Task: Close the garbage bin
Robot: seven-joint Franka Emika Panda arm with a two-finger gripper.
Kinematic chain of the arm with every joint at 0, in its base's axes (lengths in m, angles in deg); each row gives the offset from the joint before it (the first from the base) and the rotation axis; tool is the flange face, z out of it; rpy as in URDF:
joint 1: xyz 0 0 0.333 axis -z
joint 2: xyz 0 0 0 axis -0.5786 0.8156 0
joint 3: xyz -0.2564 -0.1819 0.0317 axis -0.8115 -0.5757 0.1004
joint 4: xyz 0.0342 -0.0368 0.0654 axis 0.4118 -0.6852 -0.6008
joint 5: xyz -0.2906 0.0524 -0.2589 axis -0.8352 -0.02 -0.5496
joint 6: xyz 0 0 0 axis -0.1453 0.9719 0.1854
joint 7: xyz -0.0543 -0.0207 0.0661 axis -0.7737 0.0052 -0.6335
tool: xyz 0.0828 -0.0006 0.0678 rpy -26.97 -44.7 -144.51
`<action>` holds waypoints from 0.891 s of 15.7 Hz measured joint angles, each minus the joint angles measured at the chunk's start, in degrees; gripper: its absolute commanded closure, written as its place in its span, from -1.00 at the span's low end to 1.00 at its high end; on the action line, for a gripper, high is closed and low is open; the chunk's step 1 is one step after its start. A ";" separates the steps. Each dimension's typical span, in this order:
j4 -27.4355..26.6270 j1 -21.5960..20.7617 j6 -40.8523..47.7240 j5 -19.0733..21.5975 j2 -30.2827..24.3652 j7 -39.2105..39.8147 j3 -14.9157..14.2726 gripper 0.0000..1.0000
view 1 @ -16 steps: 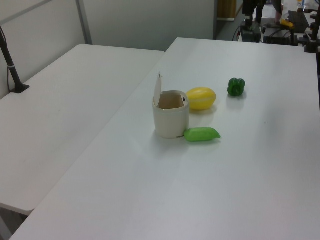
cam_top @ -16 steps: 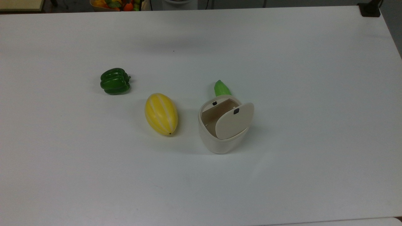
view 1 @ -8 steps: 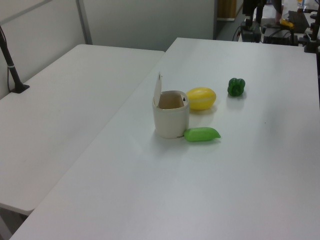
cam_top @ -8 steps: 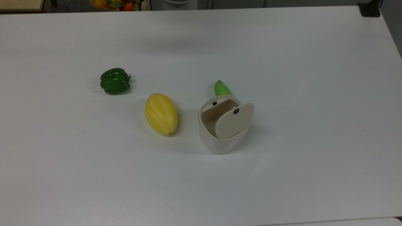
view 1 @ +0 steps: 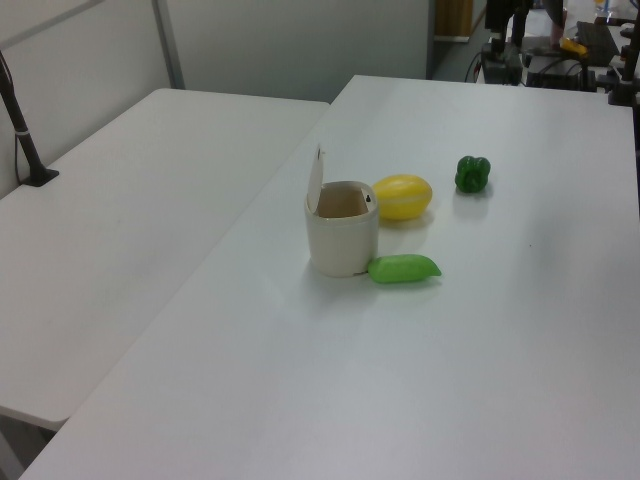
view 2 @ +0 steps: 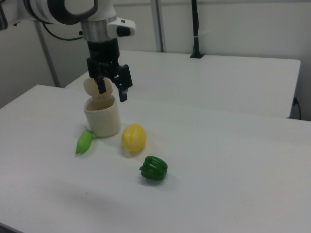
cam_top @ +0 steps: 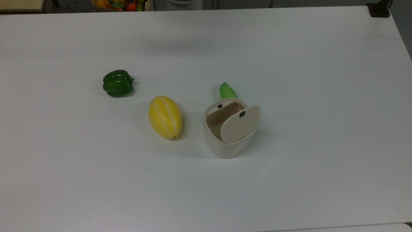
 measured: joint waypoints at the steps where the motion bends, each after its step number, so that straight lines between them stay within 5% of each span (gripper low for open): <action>1: -0.03 -0.01 0.00 0.00 0.02 0.00 0.03 -0.07; 4: -0.07 -0.02 0.00 0.00 0.05 0.01 0.13 0.67; 6: -0.07 -0.02 0.00 0.00 0.05 0.05 0.13 0.89; 14: -0.30 -0.07 0.00 0.22 0.28 8.37 0.33 1.00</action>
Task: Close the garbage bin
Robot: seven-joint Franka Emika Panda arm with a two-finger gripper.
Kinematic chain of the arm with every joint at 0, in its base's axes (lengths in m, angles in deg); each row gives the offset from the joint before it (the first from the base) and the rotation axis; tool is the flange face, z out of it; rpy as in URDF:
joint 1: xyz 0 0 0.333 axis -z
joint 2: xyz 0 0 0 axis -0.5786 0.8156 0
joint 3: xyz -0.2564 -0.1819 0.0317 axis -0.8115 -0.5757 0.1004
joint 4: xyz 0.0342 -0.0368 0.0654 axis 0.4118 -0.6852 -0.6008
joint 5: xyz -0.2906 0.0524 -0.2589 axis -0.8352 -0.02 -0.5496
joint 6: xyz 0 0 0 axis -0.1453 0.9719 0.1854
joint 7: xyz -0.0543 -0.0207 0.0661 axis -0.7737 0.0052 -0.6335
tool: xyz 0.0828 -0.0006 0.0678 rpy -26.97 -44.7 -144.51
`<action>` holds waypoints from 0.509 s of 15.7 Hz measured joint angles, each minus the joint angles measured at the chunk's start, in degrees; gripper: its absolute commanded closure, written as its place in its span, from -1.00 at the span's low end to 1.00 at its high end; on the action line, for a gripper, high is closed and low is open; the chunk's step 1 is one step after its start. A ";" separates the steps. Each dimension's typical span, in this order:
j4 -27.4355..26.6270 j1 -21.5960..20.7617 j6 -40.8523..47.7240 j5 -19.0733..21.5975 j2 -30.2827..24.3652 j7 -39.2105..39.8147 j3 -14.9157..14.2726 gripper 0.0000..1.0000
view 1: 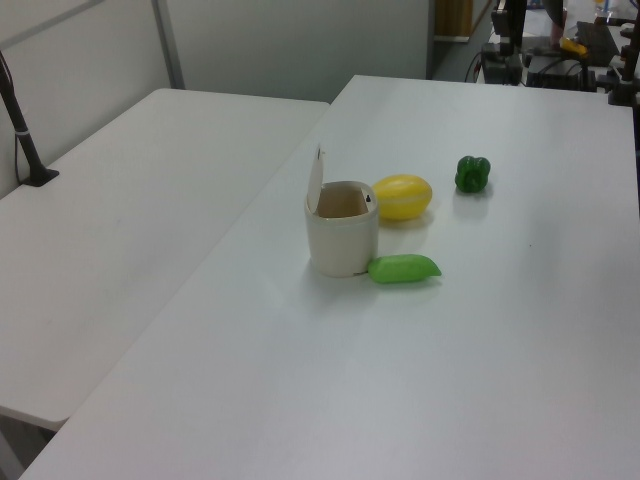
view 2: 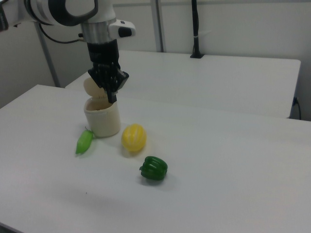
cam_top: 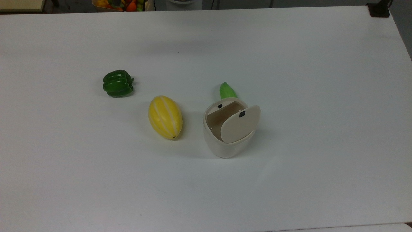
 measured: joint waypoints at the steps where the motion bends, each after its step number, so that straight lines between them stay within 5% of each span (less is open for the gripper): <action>1: -0.02 -0.04 0.00 0.16 0.14 1.93 0.03 1.00; 8: 0.02 -0.97 -2.24 2.61 0.76 12.65 1.15 1.00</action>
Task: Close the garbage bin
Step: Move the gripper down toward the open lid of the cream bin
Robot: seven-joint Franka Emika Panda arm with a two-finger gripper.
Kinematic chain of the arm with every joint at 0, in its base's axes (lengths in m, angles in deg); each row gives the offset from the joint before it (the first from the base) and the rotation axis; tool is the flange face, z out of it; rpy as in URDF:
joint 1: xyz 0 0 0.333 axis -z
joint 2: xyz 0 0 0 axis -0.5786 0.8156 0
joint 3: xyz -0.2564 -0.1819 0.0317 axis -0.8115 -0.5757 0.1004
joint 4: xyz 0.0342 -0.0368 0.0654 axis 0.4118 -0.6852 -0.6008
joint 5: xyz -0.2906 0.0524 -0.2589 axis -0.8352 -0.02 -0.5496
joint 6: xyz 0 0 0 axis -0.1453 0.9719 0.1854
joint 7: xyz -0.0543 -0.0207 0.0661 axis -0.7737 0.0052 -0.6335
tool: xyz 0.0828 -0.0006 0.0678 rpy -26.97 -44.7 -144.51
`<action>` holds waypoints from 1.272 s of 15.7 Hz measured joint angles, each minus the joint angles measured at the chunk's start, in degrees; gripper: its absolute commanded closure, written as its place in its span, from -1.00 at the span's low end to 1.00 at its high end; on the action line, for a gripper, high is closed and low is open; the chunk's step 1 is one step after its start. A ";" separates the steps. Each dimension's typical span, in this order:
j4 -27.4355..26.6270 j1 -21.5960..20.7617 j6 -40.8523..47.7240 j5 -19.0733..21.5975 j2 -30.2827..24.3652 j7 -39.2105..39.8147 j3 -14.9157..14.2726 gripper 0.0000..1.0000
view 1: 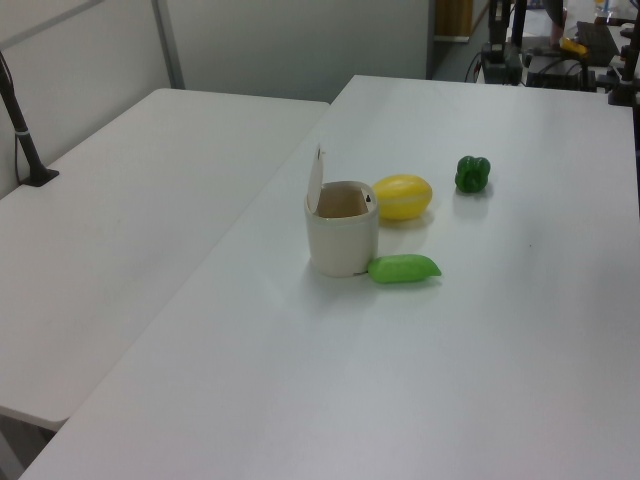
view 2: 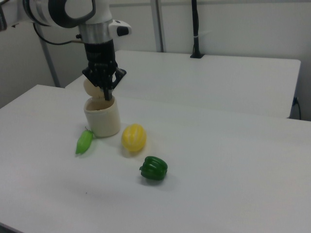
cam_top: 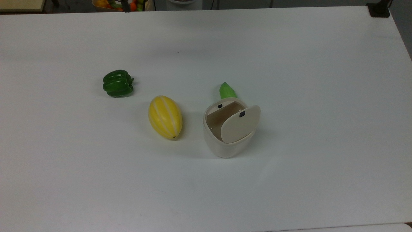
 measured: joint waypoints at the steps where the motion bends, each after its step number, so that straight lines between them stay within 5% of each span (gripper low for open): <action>1: 0.00 -0.02 -1.24 1.56 0.00 3.20 0.18 1.00; 9: 0.07 -2.84 -8.37 9.85 0.37 12.33 0.45 1.00; 20: -0.10 -10.23 -26.58 10.22 8.84 6.79 0.54 1.00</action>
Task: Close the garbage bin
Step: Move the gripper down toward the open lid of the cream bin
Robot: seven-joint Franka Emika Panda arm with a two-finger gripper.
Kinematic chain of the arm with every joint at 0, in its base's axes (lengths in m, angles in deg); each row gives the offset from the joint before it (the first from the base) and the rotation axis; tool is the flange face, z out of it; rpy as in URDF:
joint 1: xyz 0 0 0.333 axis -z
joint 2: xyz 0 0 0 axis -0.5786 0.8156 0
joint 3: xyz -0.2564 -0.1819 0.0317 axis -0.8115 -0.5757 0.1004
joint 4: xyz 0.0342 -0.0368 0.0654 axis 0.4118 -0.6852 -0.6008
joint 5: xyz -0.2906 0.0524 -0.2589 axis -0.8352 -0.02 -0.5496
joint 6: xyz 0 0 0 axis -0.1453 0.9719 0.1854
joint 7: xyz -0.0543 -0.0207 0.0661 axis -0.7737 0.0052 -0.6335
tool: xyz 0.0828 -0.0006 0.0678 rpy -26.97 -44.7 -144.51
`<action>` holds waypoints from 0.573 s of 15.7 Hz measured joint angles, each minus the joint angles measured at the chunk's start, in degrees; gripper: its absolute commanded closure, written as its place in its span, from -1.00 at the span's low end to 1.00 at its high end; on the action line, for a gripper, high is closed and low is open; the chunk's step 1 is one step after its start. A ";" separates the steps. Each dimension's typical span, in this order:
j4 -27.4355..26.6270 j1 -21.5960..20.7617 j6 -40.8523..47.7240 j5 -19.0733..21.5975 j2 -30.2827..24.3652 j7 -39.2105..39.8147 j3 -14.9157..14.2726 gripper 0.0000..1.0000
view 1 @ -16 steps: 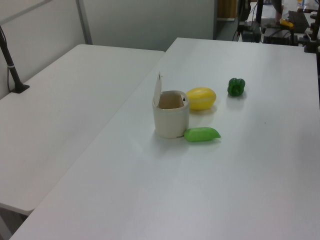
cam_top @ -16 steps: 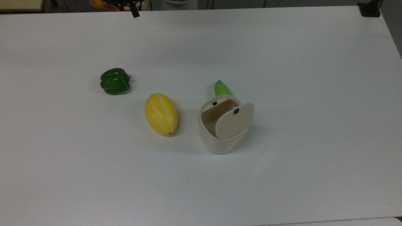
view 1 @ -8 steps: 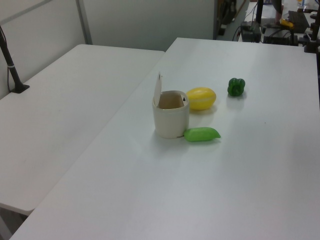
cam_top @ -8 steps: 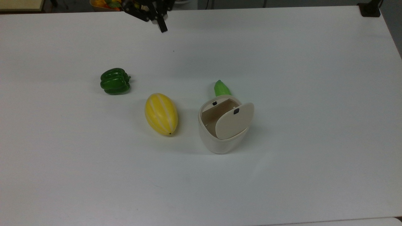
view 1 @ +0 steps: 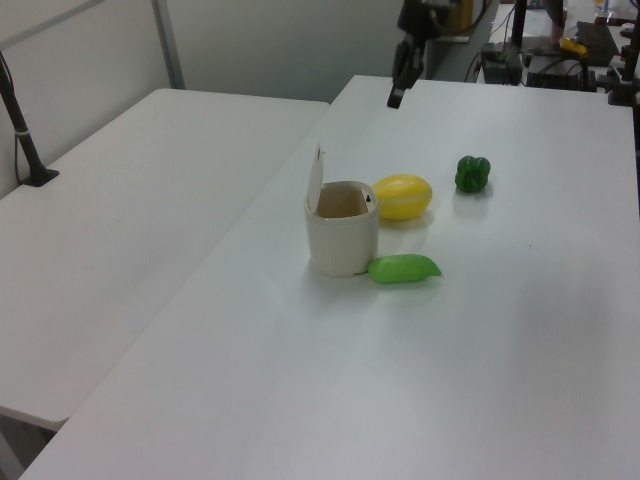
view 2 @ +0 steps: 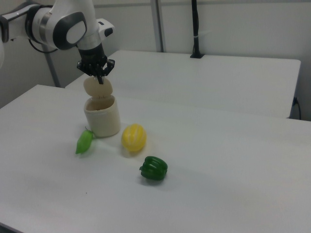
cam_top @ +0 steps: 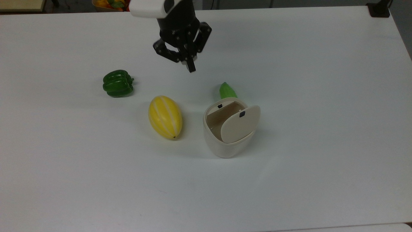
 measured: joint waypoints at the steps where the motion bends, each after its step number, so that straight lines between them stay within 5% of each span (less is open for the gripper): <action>1: 0.03 -0.44 -1.43 0.00 0.59 -0.64 0.00 1.00; 9: 0.35 -3.37 -11.67 0.09 1.01 -1.76 0.05 1.00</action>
